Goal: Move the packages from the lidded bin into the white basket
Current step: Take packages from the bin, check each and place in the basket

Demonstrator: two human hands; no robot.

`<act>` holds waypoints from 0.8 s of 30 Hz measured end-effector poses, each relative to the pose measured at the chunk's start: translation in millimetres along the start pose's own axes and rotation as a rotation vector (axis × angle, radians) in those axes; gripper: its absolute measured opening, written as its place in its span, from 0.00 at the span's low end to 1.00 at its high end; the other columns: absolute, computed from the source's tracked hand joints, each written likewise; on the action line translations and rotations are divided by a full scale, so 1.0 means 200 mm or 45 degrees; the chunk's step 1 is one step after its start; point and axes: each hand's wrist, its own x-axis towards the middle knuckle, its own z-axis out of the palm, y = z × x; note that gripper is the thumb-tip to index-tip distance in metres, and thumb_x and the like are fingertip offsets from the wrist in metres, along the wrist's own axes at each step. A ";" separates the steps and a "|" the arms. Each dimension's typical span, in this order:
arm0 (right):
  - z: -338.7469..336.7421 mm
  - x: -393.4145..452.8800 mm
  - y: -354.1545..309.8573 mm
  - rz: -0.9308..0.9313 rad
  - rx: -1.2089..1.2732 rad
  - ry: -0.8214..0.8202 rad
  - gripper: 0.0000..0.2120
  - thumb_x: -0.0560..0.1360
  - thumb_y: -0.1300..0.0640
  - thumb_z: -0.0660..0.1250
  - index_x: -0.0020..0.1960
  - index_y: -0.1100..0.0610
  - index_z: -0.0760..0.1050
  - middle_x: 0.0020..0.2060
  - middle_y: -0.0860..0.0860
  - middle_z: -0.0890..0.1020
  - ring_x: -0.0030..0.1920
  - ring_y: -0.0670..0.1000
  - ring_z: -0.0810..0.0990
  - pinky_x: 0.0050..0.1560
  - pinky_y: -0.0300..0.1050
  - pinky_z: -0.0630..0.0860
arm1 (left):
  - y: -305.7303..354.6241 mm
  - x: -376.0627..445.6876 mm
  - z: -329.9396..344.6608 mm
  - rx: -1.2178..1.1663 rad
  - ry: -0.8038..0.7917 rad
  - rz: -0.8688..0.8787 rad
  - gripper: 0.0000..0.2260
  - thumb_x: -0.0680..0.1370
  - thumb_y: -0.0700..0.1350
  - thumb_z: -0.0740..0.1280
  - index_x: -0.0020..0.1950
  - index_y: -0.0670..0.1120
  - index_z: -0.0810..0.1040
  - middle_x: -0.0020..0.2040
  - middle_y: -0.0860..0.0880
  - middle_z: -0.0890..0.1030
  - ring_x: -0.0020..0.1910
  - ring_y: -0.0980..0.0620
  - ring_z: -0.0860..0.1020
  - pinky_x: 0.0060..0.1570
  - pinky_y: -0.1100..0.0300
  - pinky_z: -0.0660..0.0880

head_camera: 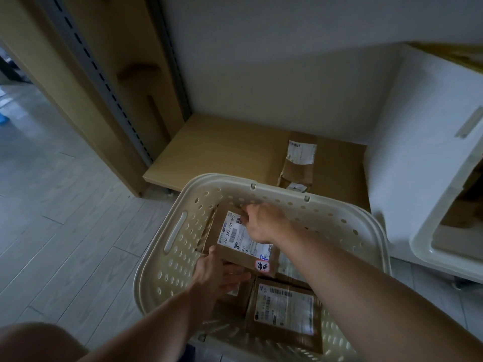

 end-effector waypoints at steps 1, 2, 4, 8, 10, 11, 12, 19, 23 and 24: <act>-0.01 0.02 0.00 0.014 -0.031 -0.014 0.14 0.84 0.54 0.60 0.67 0.58 0.73 0.60 0.57 0.80 0.58 0.59 0.80 0.59 0.54 0.79 | 0.00 0.00 0.00 -0.001 -0.016 -0.005 0.26 0.88 0.53 0.47 0.70 0.36 0.75 0.43 0.38 0.87 0.41 0.43 0.88 0.47 0.51 0.80; -0.01 0.03 0.00 0.032 -0.054 -0.028 0.13 0.83 0.57 0.60 0.65 0.60 0.74 0.59 0.58 0.80 0.57 0.59 0.81 0.59 0.53 0.79 | 0.01 0.00 0.01 -0.006 -0.027 -0.006 0.27 0.88 0.54 0.47 0.68 0.36 0.76 0.43 0.38 0.87 0.42 0.42 0.88 0.47 0.51 0.80; -0.01 0.06 0.01 0.063 -0.089 -0.043 0.11 0.82 0.60 0.61 0.62 0.62 0.75 0.56 0.58 0.81 0.54 0.58 0.82 0.58 0.53 0.80 | 0.02 0.00 0.02 -0.022 -0.032 -0.010 0.27 0.88 0.54 0.48 0.63 0.35 0.78 0.42 0.37 0.87 0.41 0.42 0.87 0.49 0.49 0.81; 0.06 0.11 -0.04 0.026 -0.205 -0.052 0.11 0.82 0.55 0.64 0.62 0.57 0.76 0.49 0.54 0.81 0.49 0.55 0.81 0.54 0.52 0.81 | 0.01 0.04 0.00 0.057 0.063 -0.072 0.26 0.88 0.53 0.48 0.63 0.38 0.79 0.40 0.39 0.87 0.37 0.43 0.87 0.49 0.51 0.81; 0.07 0.13 -0.06 -0.004 -0.289 -0.077 0.13 0.81 0.53 0.67 0.64 0.56 0.75 0.52 0.54 0.81 0.52 0.55 0.81 0.55 0.52 0.80 | 0.02 0.06 -0.01 0.082 0.100 -0.116 0.24 0.88 0.53 0.48 0.63 0.40 0.79 0.39 0.40 0.87 0.37 0.43 0.87 0.46 0.53 0.79; 0.08 0.14 -0.06 -0.005 -0.301 -0.076 0.14 0.80 0.53 0.67 0.64 0.56 0.74 0.54 0.54 0.81 0.54 0.56 0.81 0.56 0.52 0.80 | 0.03 0.06 -0.02 0.097 0.111 -0.125 0.23 0.88 0.53 0.49 0.62 0.41 0.79 0.39 0.40 0.87 0.38 0.43 0.87 0.45 0.53 0.79; 0.08 0.15 -0.05 -0.005 -0.300 -0.065 0.14 0.81 0.53 0.66 0.64 0.56 0.75 0.54 0.54 0.81 0.54 0.56 0.80 0.56 0.52 0.80 | 0.04 0.06 -0.01 0.112 0.120 -0.126 0.23 0.88 0.52 0.49 0.60 0.42 0.80 0.38 0.40 0.87 0.38 0.43 0.86 0.45 0.54 0.79; 0.12 0.20 -0.05 0.016 -0.298 -0.105 0.14 0.82 0.49 0.63 0.64 0.56 0.75 0.52 0.54 0.81 0.50 0.55 0.80 0.51 0.53 0.80 | 0.04 0.05 -0.01 0.147 0.145 -0.116 0.25 0.88 0.51 0.49 0.50 0.39 0.81 0.36 0.39 0.86 0.34 0.44 0.85 0.42 0.55 0.78; 0.11 0.20 -0.03 0.031 -0.248 -0.132 0.16 0.83 0.49 0.62 0.66 0.57 0.75 0.53 0.54 0.79 0.52 0.55 0.78 0.53 0.50 0.77 | 0.05 0.03 -0.02 0.131 0.126 -0.090 0.24 0.88 0.50 0.50 0.48 0.40 0.81 0.37 0.38 0.86 0.36 0.44 0.85 0.45 0.55 0.79; 0.10 0.20 -0.04 0.052 -0.205 -0.127 0.16 0.84 0.49 0.61 0.65 0.58 0.75 0.53 0.55 0.79 0.53 0.55 0.79 0.57 0.51 0.78 | 0.05 0.02 -0.02 0.130 0.118 -0.087 0.24 0.87 0.50 0.50 0.47 0.40 0.81 0.38 0.38 0.87 0.36 0.43 0.85 0.45 0.54 0.79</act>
